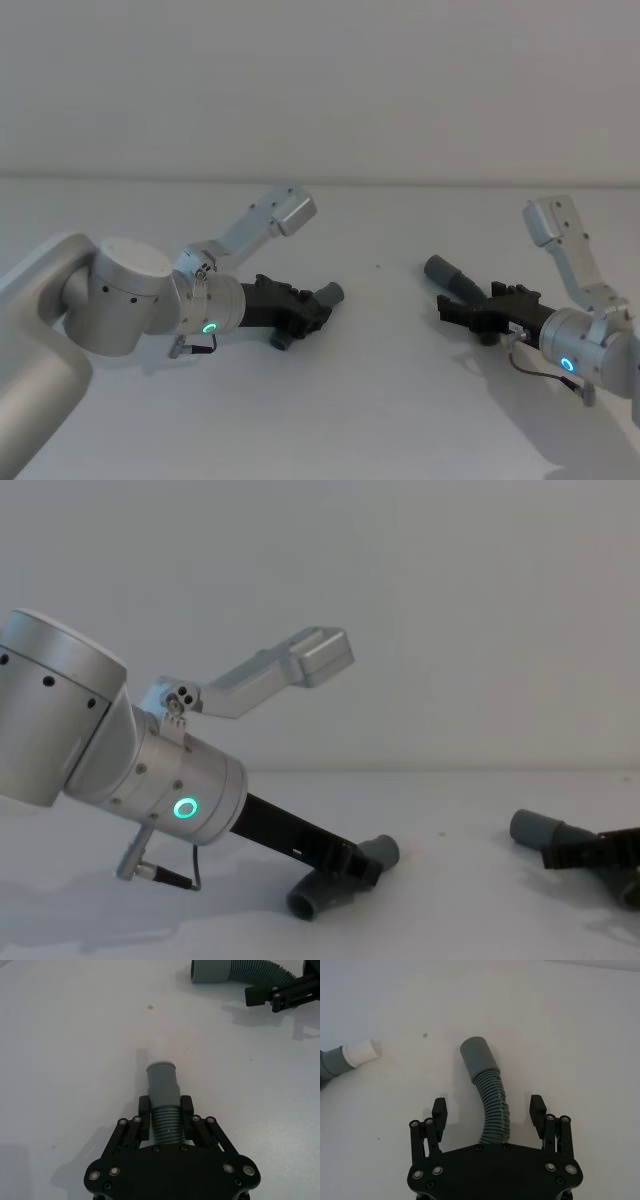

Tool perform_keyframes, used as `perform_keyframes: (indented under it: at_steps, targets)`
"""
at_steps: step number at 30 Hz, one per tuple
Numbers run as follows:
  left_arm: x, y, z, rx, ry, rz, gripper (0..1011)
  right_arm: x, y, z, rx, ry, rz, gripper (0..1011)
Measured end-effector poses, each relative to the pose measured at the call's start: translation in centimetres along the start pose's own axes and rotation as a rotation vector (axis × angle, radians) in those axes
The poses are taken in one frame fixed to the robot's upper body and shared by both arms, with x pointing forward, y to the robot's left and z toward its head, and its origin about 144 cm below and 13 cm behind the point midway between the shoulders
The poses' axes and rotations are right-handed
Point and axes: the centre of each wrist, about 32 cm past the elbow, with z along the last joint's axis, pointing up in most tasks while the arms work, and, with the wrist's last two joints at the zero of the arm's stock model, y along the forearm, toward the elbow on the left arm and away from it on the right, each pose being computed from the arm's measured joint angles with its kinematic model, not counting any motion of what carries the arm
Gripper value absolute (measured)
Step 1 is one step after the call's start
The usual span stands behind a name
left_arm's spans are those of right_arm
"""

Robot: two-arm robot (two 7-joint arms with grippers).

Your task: Use both hands to pick up one end of the pipe from the table, align the ends, and insert them.

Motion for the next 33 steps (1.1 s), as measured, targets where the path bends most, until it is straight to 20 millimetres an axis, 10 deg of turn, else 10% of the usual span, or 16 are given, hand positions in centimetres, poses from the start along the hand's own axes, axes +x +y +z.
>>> perform_keyframes:
  at_steps: [20, 33]
  targets:
    - [0.0, 0.0, 0.0, 0.0, 0.0, 0.0, 345, -0.2, -0.13, -0.32, -0.009, -0.016, 0.002, 997]
    - [0.0, 0.0, 0.0, 0.0, 0.0, 0.0, 345, -0.26, -0.16, -0.41, -0.008, -0.021, 0.003, 633]
